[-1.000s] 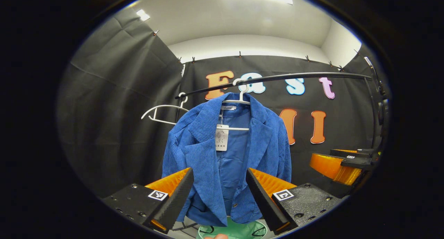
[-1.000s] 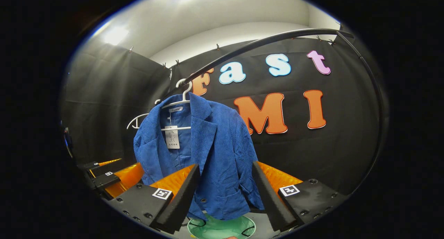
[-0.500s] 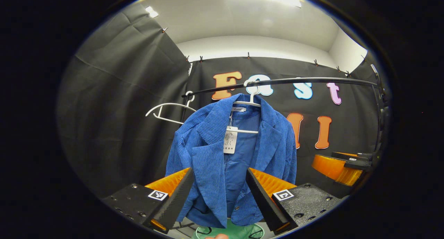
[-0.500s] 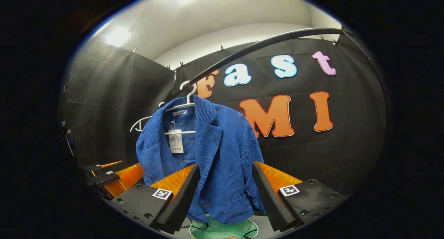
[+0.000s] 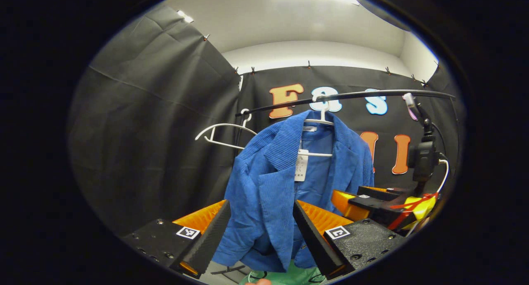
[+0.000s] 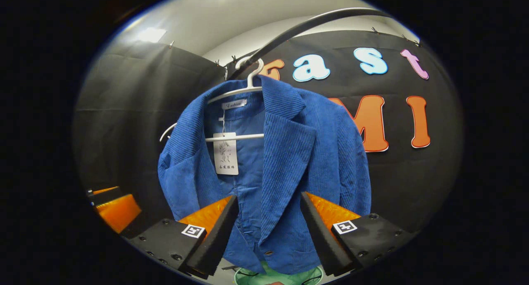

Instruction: Grasp the clothes on the hanger with both hands and then place them into the laundry hamper below.

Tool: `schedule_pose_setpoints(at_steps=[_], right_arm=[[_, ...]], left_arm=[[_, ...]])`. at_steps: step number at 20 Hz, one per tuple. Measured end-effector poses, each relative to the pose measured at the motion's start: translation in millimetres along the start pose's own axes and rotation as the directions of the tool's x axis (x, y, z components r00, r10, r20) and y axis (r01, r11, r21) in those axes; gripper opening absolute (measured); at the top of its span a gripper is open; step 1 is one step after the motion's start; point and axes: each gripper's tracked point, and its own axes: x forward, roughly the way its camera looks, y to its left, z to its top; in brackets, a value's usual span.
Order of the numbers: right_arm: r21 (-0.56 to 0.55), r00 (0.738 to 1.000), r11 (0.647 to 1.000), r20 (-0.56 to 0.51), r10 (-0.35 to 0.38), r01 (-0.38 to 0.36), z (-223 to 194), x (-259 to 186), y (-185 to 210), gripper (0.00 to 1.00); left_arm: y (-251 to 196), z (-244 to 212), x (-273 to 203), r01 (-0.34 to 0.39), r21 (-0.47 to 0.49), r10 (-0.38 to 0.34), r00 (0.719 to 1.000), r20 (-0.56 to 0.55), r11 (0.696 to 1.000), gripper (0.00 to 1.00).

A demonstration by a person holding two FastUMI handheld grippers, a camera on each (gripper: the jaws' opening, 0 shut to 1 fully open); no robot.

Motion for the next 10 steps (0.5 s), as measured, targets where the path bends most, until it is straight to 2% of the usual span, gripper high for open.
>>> schedule_pose_setpoints(at_steps=[1, 2, 3, 8, 10], right_arm=[[-0.008, 0.999, 0.999, -0.005, -0.047, 0.047, -6, 14, -5, 0.97], [-0.009, 0.997, 0.997, -0.006, -0.071, 0.071, -11, 28, -6, 0.96], [-0.007, 0.996, 0.996, -0.011, -0.089, 0.089, -17, 40, -6, 0.96], [0.012, 0.977, 0.978, -0.056, -0.207, 0.208, -47, 80, -30, 0.96], [0.046, 0.979, 0.979, -0.052, -0.198, 0.2, -48, 83, -37, 0.95]], left_arm=[[6, 0, 1, -0.015, 0.002, 0.015, 1.0, 0.001, 1.0, 0.92], [12, -1, 2, -0.031, 0.005, 0.031, 1.0, 0.001, 1.0, 0.95], [18, -1, 3, -0.046, 0.007, 0.046, 0.999, 0.001, 0.999, 0.92], [39, 1, 4, -0.095, 0.003, 0.095, 0.995, 0.006, 0.996, 0.95], [42, -1, 3, -0.098, 0.001, 0.098, 0.995, 0.003, 0.995, 0.95]])
